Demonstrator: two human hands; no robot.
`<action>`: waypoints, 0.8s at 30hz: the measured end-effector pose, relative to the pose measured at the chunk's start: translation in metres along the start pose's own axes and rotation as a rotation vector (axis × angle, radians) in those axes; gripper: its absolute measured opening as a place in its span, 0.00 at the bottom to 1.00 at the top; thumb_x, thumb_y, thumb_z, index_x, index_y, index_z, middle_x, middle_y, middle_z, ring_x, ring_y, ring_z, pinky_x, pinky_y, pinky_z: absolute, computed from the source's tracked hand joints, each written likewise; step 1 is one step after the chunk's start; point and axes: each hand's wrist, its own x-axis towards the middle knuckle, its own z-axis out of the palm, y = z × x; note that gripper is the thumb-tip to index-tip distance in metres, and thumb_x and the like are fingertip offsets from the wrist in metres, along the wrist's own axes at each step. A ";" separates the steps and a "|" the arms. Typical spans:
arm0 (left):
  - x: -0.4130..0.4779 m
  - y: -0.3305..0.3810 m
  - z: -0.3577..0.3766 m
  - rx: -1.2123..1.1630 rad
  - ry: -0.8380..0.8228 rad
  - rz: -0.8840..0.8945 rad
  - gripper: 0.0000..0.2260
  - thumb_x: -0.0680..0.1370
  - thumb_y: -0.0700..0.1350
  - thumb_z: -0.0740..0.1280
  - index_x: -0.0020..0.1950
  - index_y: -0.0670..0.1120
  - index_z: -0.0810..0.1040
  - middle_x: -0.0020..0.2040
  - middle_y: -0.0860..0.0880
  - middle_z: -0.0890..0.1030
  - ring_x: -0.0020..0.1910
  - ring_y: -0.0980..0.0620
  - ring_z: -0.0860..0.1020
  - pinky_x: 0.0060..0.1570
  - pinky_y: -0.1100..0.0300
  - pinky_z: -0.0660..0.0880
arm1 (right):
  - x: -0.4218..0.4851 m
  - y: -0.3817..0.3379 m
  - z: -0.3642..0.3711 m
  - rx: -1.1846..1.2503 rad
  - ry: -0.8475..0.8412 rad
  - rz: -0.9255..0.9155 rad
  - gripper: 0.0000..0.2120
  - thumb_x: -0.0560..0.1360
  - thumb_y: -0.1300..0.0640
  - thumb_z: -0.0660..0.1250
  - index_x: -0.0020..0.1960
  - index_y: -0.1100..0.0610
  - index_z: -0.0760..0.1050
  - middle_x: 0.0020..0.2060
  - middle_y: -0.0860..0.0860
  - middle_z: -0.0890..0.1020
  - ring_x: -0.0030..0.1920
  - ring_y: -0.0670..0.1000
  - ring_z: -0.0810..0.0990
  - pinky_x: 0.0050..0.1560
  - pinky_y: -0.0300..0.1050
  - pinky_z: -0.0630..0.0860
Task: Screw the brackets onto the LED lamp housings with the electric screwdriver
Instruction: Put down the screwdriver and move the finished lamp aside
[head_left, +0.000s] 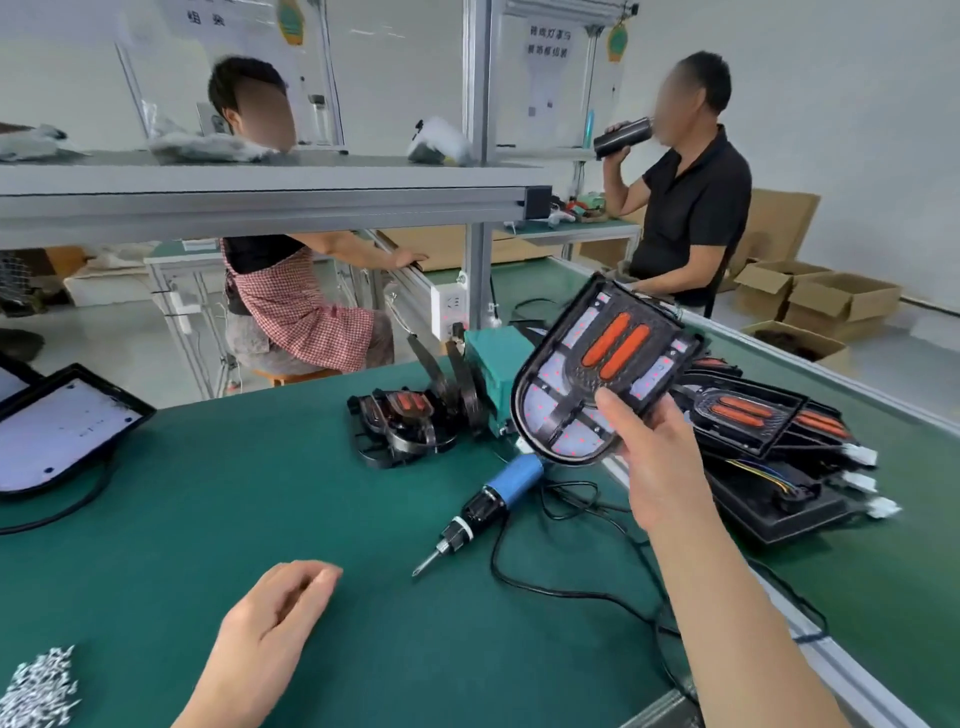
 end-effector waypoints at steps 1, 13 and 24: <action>-0.001 0.001 0.001 -0.003 0.015 0.013 0.10 0.80 0.46 0.69 0.44 0.61 0.83 0.48 0.54 0.84 0.46 0.57 0.80 0.43 0.76 0.70 | 0.011 0.001 -0.005 -0.007 0.078 0.000 0.13 0.78 0.62 0.71 0.62 0.56 0.78 0.56 0.51 0.85 0.55 0.51 0.84 0.55 0.48 0.79; -0.002 -0.005 0.007 -0.026 0.085 0.078 0.14 0.78 0.39 0.71 0.42 0.59 0.84 0.46 0.51 0.84 0.44 0.54 0.81 0.48 0.65 0.75 | 0.109 0.047 -0.032 -0.300 0.605 -0.009 0.22 0.78 0.55 0.71 0.69 0.59 0.70 0.57 0.49 0.75 0.57 0.49 0.74 0.62 0.43 0.69; 0.001 -0.008 0.009 0.017 0.110 0.113 0.13 0.76 0.37 0.73 0.41 0.57 0.84 0.42 0.53 0.83 0.43 0.54 0.79 0.43 0.70 0.73 | 0.154 0.088 -0.034 -0.605 0.567 0.226 0.21 0.75 0.50 0.74 0.61 0.61 0.72 0.57 0.61 0.81 0.53 0.63 0.83 0.57 0.58 0.80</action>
